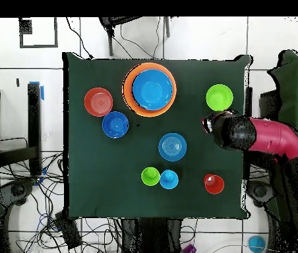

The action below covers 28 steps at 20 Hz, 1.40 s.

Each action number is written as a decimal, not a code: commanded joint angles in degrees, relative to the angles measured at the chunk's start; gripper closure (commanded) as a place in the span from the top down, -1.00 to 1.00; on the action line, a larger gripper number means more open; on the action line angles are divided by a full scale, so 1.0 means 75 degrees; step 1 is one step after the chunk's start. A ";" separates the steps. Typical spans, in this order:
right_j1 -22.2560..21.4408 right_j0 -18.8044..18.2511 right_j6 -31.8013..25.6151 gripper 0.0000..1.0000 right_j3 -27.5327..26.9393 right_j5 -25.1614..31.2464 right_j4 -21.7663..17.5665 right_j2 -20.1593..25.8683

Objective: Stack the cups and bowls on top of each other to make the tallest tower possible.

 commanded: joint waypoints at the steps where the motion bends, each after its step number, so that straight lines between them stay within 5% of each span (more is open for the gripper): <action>1: -0.0849 -0.0226 0.0505 1.00 0.1954 -0.0987 -0.0274 0.0010; 15: -0.1068 -0.0103 0.0595 1.00 0.2302 -0.1262 -0.0261 -0.0142; 21: -0.0520 0.0483 0.0701 1.00 0.0913 -0.1003 0.0119 0.0103; 28: 0.0114 0.0657 -0.0723 1.00 -0.0953 0.0631 0.0357 0.0576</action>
